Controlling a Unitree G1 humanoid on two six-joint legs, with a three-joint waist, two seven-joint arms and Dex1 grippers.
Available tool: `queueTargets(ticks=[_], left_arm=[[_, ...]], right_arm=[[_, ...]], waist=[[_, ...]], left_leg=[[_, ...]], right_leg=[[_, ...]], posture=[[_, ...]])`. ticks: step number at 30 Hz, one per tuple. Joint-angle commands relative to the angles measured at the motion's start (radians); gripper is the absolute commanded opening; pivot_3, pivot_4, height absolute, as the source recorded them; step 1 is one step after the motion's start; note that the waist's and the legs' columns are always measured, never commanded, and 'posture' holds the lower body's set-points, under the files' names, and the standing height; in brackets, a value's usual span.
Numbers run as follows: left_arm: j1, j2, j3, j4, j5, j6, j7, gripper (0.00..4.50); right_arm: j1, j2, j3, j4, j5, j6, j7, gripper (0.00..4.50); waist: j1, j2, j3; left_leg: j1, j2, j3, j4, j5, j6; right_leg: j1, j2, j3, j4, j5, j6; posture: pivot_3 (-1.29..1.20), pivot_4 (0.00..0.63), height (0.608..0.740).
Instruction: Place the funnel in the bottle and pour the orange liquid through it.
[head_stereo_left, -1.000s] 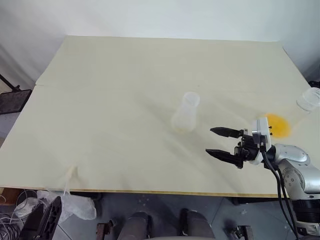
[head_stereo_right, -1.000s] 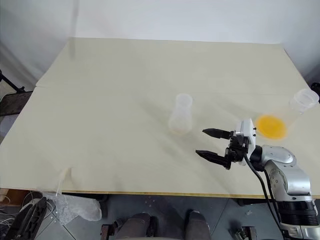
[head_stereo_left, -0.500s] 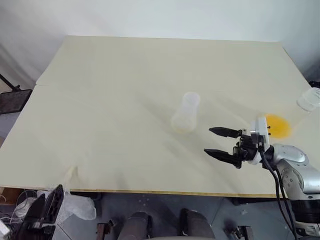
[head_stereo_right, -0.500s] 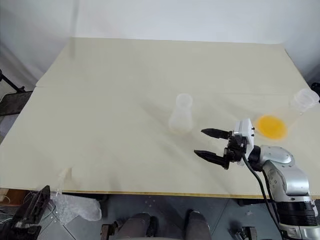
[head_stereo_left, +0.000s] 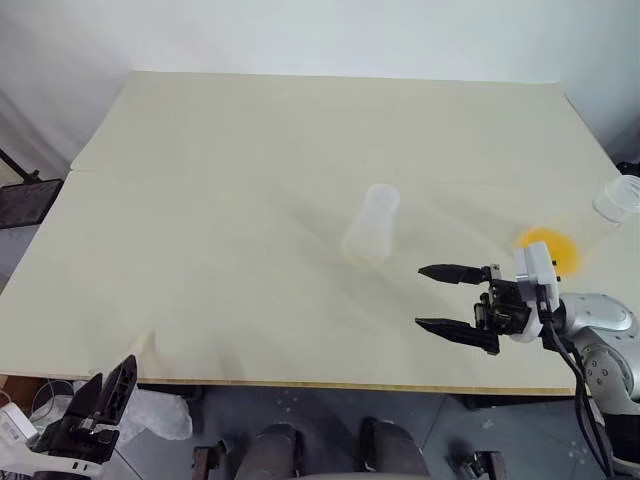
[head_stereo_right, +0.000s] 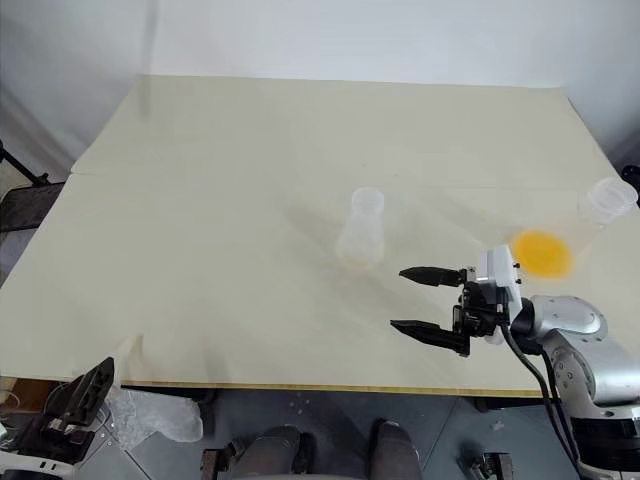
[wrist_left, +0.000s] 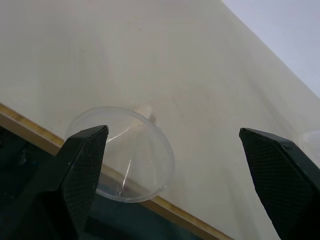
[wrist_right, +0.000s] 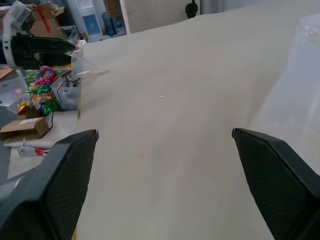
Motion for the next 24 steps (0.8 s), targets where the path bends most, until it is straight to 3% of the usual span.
queueTargets(ticks=[1,19,24], left_arm=[[-0.017,0.021,0.004,0.009,-0.01,0.016,0.01,4.46],[-0.116,0.059,-0.021,0.069,0.006,0.087,0.038,4.46],[-0.131,0.057,-0.018,0.076,0.0,0.095,0.049,3.34]], right_arm=[[0.011,-0.033,-0.024,-0.023,0.023,-0.004,0.054,4.5],[-0.043,-0.041,-0.008,0.005,0.006,-0.007,0.108,4.5],[-0.046,-0.042,-0.012,0.01,0.0,-0.009,0.104,4.5]], waist=[[0.0,0.0,0.0],[-0.001,0.0,0.0],[0.0,0.0,0.0]], left_leg=[[0.0,0.0,0.0,0.0,0.0,0.0],[0.0,0.0,0.0,0.0,0.0,0.0],[0.0,0.0,0.0,0.0,0.0,0.0]], right_leg=[[0.0,0.0,0.0,0.0,0.0,0.0],[0.0,0.0,0.0,0.001,0.0,0.0],[0.0,0.0,0.0,0.001,0.0,0.0]], posture=[[0.0,0.15,0.74],[0.0,0.15,0.74],[0.0,0.15,0.74]])
